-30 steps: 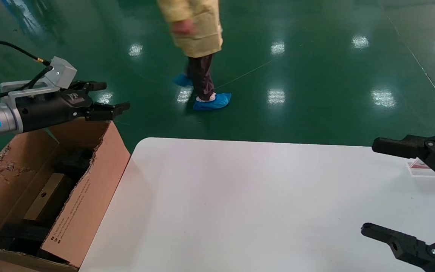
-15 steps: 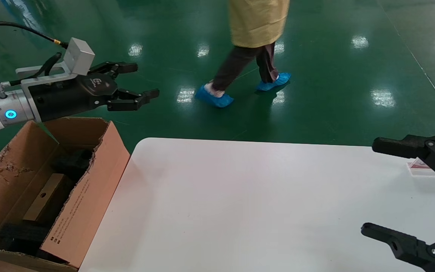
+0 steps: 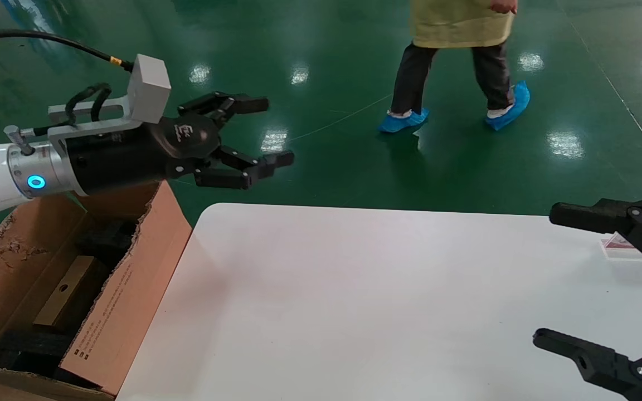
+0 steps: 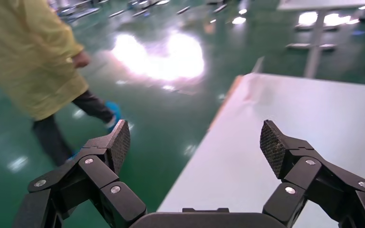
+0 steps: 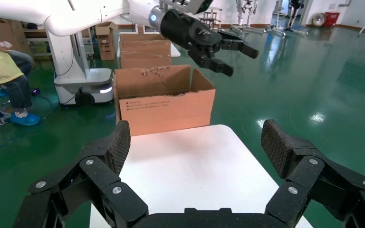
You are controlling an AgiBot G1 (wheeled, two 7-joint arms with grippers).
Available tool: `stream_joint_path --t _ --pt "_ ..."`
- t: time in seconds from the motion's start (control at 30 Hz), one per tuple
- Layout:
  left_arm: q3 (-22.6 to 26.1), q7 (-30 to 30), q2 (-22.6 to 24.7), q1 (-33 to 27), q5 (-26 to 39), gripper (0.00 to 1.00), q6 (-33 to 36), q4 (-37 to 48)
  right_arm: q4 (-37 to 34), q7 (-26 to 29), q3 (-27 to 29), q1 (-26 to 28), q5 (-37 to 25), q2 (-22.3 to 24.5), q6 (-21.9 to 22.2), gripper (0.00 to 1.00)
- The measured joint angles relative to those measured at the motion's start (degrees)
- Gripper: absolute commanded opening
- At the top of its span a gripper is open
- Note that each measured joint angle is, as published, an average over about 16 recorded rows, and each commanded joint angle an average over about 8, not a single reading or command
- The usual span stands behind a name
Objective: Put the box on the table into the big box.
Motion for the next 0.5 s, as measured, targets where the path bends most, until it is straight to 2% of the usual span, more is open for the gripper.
stream_joint_path --t 0.5 --pt "-2.1 -8.5 -0.4 10.4 -10.3 1.00 4.1 -21.5 0.0 0.0 0.0 0.0 0.0 0.0 0.0 1.00"
